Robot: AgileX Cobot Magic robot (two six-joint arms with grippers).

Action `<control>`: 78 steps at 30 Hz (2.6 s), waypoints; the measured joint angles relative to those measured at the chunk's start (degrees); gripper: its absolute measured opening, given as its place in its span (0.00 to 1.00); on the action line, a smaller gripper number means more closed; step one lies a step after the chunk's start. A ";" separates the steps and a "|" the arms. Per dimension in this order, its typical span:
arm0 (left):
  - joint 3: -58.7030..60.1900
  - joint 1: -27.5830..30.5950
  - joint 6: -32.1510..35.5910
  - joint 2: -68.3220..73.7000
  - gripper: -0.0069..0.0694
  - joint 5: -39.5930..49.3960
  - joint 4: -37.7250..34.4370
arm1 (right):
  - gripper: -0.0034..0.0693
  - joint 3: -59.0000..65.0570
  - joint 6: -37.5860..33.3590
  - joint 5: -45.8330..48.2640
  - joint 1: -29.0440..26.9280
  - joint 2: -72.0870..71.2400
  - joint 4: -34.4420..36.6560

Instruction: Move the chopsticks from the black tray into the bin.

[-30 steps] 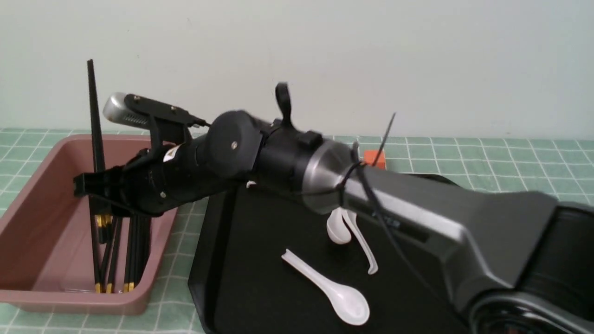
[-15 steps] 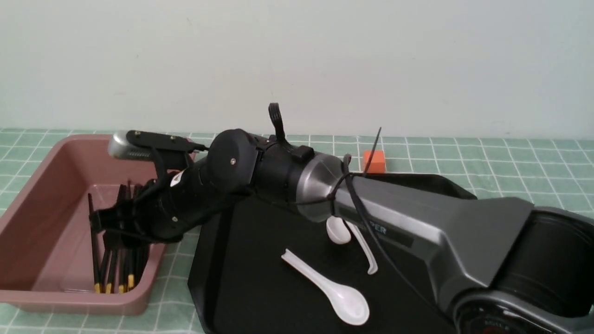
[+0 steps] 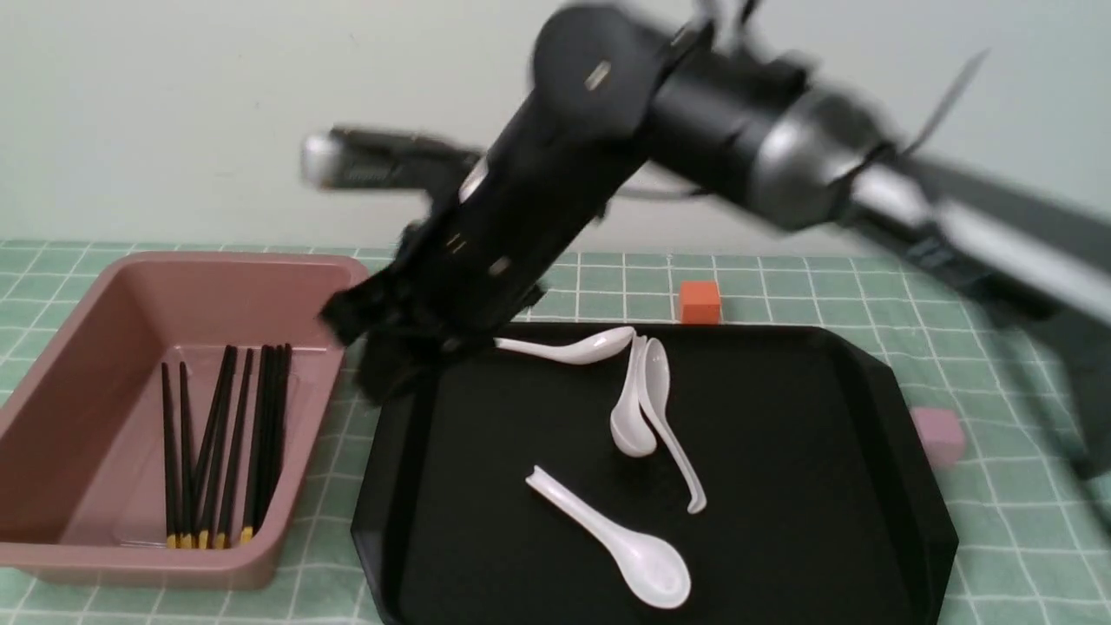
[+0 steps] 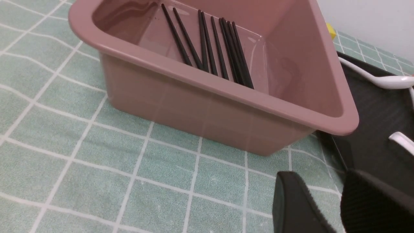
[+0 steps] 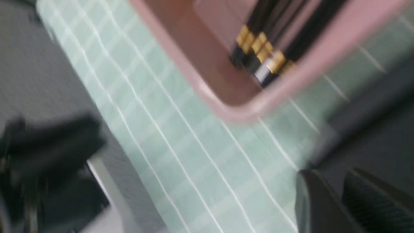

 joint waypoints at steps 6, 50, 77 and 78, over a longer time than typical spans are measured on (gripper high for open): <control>0.00 0.00 0.12 0.00 0.41 0.00 -0.05 | 0.13 0.76 -0.20 2.15 -1.76 -13.64 -11.69; 0.00 0.00 0.13 0.00 0.41 0.00 -0.05 | 0.04 99.29 13.95 -45.72 -1.76 -108.98 -37.88; 0.00 0.00 0.13 0.00 0.41 0.00 -0.05 | 0.06 103.66 14.12 -46.01 -8.99 -111.02 -39.17; 0.00 0.00 0.13 0.00 0.41 0.00 -0.05 | 0.06 105.78 14.12 -46.01 -13.12 -112.24 -38.87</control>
